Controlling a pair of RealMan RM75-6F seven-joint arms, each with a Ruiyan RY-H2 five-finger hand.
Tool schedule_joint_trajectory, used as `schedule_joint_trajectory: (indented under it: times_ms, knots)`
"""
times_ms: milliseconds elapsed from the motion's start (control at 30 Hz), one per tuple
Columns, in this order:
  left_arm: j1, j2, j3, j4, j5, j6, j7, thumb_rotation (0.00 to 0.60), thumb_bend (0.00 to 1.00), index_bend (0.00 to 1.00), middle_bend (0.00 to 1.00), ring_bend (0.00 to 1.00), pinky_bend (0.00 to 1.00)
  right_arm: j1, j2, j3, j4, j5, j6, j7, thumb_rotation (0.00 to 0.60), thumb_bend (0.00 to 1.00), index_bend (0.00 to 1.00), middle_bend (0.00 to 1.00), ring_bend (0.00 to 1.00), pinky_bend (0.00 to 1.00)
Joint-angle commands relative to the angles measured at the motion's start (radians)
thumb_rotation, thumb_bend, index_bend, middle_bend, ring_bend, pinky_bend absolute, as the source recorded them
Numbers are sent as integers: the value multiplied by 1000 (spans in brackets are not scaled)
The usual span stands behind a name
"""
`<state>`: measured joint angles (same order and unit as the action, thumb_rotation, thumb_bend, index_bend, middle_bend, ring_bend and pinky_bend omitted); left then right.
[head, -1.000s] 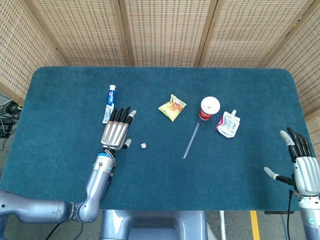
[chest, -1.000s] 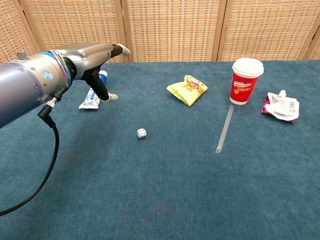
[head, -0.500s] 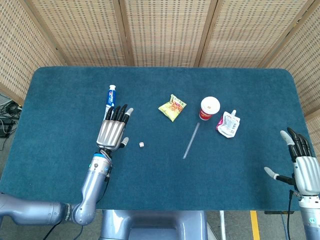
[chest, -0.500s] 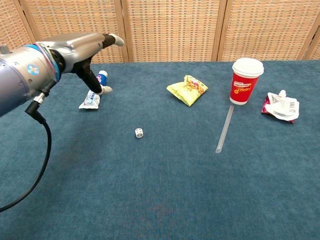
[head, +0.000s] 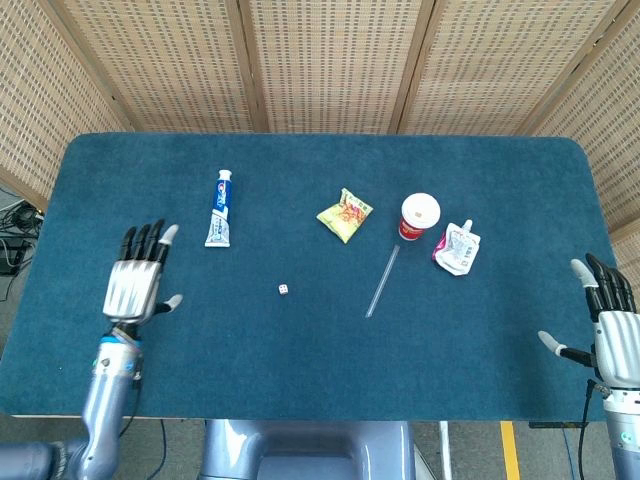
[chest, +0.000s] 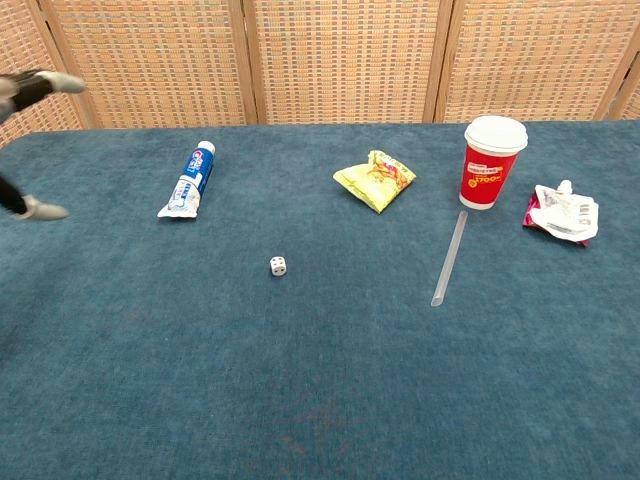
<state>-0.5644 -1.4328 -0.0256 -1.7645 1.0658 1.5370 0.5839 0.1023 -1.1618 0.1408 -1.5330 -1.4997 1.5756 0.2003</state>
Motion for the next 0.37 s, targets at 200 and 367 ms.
schedule_joint_trajectory:
  times_ms: [200, 367]
  knots:
    - [156, 67, 115, 45, 152, 106, -154, 600, 7, 0, 0, 0, 0, 6, -2, -7, -29, -3, -15, -84, 600, 91, 22, 0, 0, 0]
    - [216, 79, 135, 70, 198, 144, -207, 600, 3, 0, 0, 0, 0, 9, -8, -13, -37, -10, -21, -111, 600, 90, 21, 0, 0, 0]
